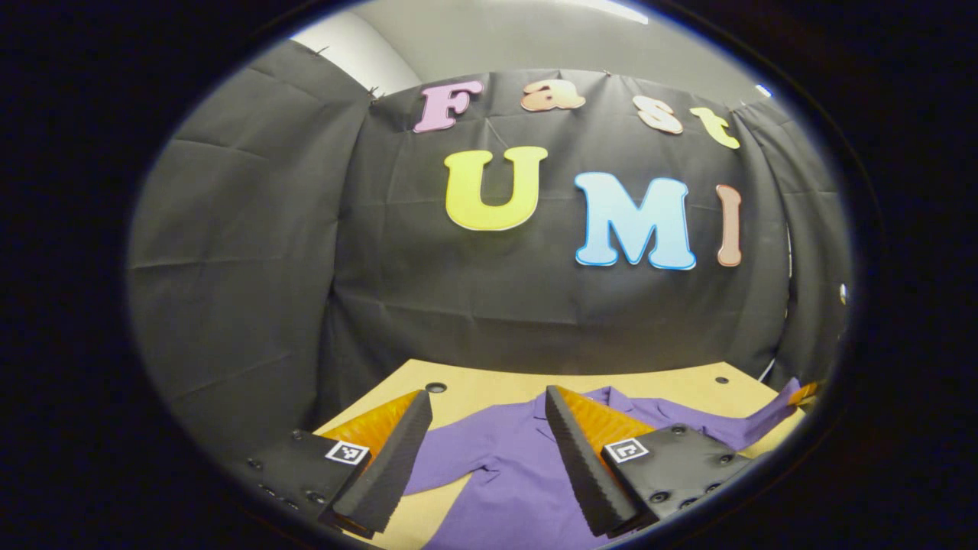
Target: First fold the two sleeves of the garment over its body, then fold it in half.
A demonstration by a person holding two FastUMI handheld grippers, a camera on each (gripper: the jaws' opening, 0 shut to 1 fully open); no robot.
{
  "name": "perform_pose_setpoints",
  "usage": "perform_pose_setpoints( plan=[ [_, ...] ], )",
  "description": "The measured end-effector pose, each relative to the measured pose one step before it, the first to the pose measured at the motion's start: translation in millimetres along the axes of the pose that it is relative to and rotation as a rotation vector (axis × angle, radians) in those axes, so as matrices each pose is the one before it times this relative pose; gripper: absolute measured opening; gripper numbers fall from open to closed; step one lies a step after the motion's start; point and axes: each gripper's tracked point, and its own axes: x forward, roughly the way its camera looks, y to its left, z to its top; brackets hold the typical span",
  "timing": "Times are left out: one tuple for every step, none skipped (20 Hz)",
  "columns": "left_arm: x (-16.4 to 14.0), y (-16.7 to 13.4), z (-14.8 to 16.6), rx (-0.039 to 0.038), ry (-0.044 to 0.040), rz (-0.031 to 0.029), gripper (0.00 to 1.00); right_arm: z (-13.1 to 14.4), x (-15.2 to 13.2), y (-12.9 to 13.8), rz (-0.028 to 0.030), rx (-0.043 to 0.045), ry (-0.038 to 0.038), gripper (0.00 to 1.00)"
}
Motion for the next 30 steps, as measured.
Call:
perform_pose_setpoints(
  plan=[
    [3.55,9.27,-1.81,-0.00277,0.00178,0.00128,0.94,4.69,-0.57,13.67,0.01355,-0.01907,-0.00771,0.02],
    [2.29,9.39,-3.47,-0.00320,0.00198,0.00256,0.94,4.39,0.75,13.75,0.01159,-0.01836,-0.00768,0.02],
    [3.74,9.27,-2.29,-0.00170,-0.00020,0.00363,0.94,4.46,0.99,15.95,0.01465,-0.01472,-0.00796,0.02],
    [2.70,10.16,-2.06,0.00001,0.00115,0.00610,0.94,5.37,0.87,15.29,0.01479,-0.01382,-0.00915,0.02],
    [2.12,10.67,-3.10,0.00055,0.00381,0.00834,0.94,5.20,0.54,15.65,0.01366,-0.01382,-0.01169,0.02],
    [0.86,10.40,-4.20,-0.00198,0.00470,0.00833,0.94,5.95,2.01,15.46,0.01612,-0.01301,-0.00894,0.02],
    [1.45,10.32,-4.42,-0.00398,0.00742,0.00984,0.94,3.39,2.59,15.31,0.01864,-0.00910,-0.00710,0.02],
    [1.24,10.28,-5.52,-0.00527,0.00755,0.01106,0.94,3.38,3.50,17.06,0.02043,-0.00953,-0.00402,0.02],
    [0.61,10.67,-3.45,-0.00460,0.00578,0.01350,0.94,0.86,2.98,14.77,0.02153,-0.01063,0.00150,0.02],
    [-0.25,11.43,-4.61,-0.00291,0.00715,0.01531,0.94,0.60,3.33,16.55,0.02094,-0.00928,0.00066,0.02],
    [-0.23,11.34,-4.23,-0.00139,0.00791,0.01795,0.94,1.57,3.43,16.78,0.02198,-0.00902,0.00076,0.02],
    [0.36,10.31,-4.77,-0.00069,0.00791,0.01487,0.94,1.12,5.49,17.34,0.02368,-0.01038,0.00144,0.02],
    [-0.04,10.15,-4.33,0.00121,0.00826,0.01528,0.94,-0.60,4.96,16.87,0.02465,-0.01043,0.00430,0.02],
    [1.75,10.52,-6.72,0.00417,0.01050,0.01578,0.94,-1.70,5.43,18.85,0.02485,-0.00992,0.00235,0.02],
    [0.51,10.17,-6.60,0.00472,0.01099,0.01711,0.94,-1.60,6.77,17.50,0.02739,-0.01247,0.00530,0.02],
    [-0.42,9.59,-6.75,0.00190,0.01111,0.01637,0.94,-3.89,8.46,18.42,0.02379,-0.01906,0.01213,0.02],
    [1.06,9.41,-7.21,-0.00055,0.01178,0.01773,0.94,-5.87,7.61,17.10,0.02350,-0.02075,0.01512,0.02],
    [-1.16,10.61,-5.78,-0.00288,0.01030,0.01941,0.94,-5.62,8.59,16.18,0.02271,-0.01877,0.01464,0.02],
    [1.04,9.66,-6.75,-0.00519,0.01064,0.02083,0.94,-6.02,8.98,15.00,0.02187,-0.01952,0.01442,0.02],
    [0.45,8.75,-4.41,-0.00597,0.00607,0.01784,0.94,-7.64,9.11,13.75,0.01980,-0.01774,0.01988,0.02],
    [0.41,8.48,-5.06,-0.00714,0.00704,0.01747,0.94,-10.05,10.87,12.80,0.01996,-0.01509,0.02716,0.02],
    [-0.69,8.42,-5.21,-0.00410,0.00861,0.01727,0.94,-8.85,8.37,11.22,0.01677,-0.01439,0.02415,0.02],
    [1.92,7.97,-5.37,-0.00077,0.00866,0.01713,0.94,-9.31,8.50,12.17,0.01587,-0.01433,0.02384,0.02],
    [1.99,7.33,-4.16,-0.00003,0.00571,0.01423,0.94,-7.83,9.75,10.45,0.01899,-0.01309,0.02202,0.02],
    [2.34,5.81,-4.98,0.00106,0.00761,0.01239,0.94,-8.35,8.66,9.55,0.01461,-0.01801,0.01981,0.02],
    [2.52,6.30,-5.98,0.00178,0.01012,0.01180,0.94,-7.60,8.24,8.09,0.00626,-0.02125,0.01610,0.02],
    [2.36,5.13,-6.42,0.00146,0.01309,0.00976,0.94,-9.73,6.39,9.71,0.01312,-0.01939,0.02411,0.02],
    [2.70,4.56,-7.27,0.00006,0.01144,0.00909,0.94,-5.75,6.38,7.99,0.01210,-0.01159,0.01565,0.02],
    [1.12,3.76,-5.51,-0.00249,0.00987,0.00925,0.94,-5.17,5.34,5.29,0.00757,-0.01103,0.01070,0.02],
    [2.31,2.57,-2.83,-0.00516,0.00889,0.00847,0.94,-3.56,4.47,3.22,-0.00164,-0.00861,0.00651,0.03]
  ],
)
